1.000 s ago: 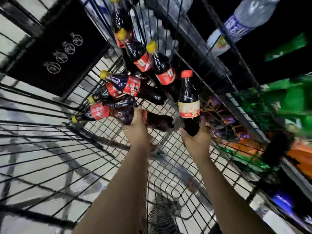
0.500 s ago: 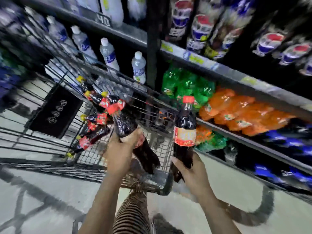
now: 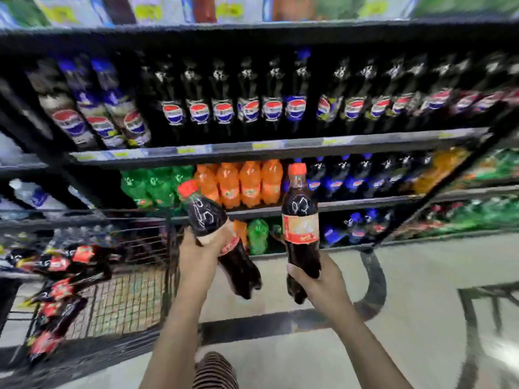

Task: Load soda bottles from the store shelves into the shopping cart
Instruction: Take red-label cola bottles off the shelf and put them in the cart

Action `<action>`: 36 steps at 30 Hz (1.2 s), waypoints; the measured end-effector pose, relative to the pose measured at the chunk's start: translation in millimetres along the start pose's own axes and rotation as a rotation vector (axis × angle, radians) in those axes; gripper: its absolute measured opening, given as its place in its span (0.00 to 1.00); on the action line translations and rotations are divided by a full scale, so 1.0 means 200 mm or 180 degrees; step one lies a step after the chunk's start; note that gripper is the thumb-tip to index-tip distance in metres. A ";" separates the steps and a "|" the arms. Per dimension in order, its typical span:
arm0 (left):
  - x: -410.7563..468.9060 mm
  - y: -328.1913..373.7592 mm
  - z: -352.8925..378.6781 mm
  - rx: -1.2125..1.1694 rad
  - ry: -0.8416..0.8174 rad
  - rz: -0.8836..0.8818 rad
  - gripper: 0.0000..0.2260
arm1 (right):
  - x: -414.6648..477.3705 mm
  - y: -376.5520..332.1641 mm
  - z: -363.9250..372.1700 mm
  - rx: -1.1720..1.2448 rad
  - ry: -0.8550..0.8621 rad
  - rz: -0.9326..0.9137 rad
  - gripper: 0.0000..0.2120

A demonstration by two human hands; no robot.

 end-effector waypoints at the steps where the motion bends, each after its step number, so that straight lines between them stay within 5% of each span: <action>1: -0.04 0.06 0.12 0.0110 -0.0185 0.0119 0.17 | -0.01 0.01 -0.08 0.0098 0.0085 0.0045 0.08; 8: -0.11 0.25 0.88 0.0651 -0.1175 0.0511 0.19 | 0.03 0.16 -0.61 0.0597 0.0697 0.0315 0.13; 13: -0.07 0.32 1.35 0.0846 -0.1595 0.0713 0.12 | 0.17 0.11 -0.94 0.0671 0.1019 0.0207 0.08; 17: -0.04 0.41 1.88 0.0917 -0.2150 0.0753 0.13 | 0.35 0.07 -1.28 0.0912 0.1382 0.0239 0.18; 24: -0.12 0.52 2.65 0.1053 -0.3054 0.0759 0.22 | 0.51 0.06 -1.80 0.1154 0.1999 0.0240 0.18; 30: -0.29 0.53 3.15 0.1194 -0.3448 0.0816 0.24 | 0.57 0.18 -2.17 0.1327 0.2158 0.0260 0.04; 36: -0.45 0.52 3.64 0.1185 -0.3482 0.0866 0.24 | 0.69 0.32 -2.64 0.1208 0.2101 0.0289 0.05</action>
Point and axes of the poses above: each hand's wrist, its own x-axis towards the middle knuckle, its own z-axis out of the palm, y = z × x, the point moved 10 cm from there along x, towards the middle knuckle, and after that the axes turned 2 degrees about x, right-handed, at the moved point
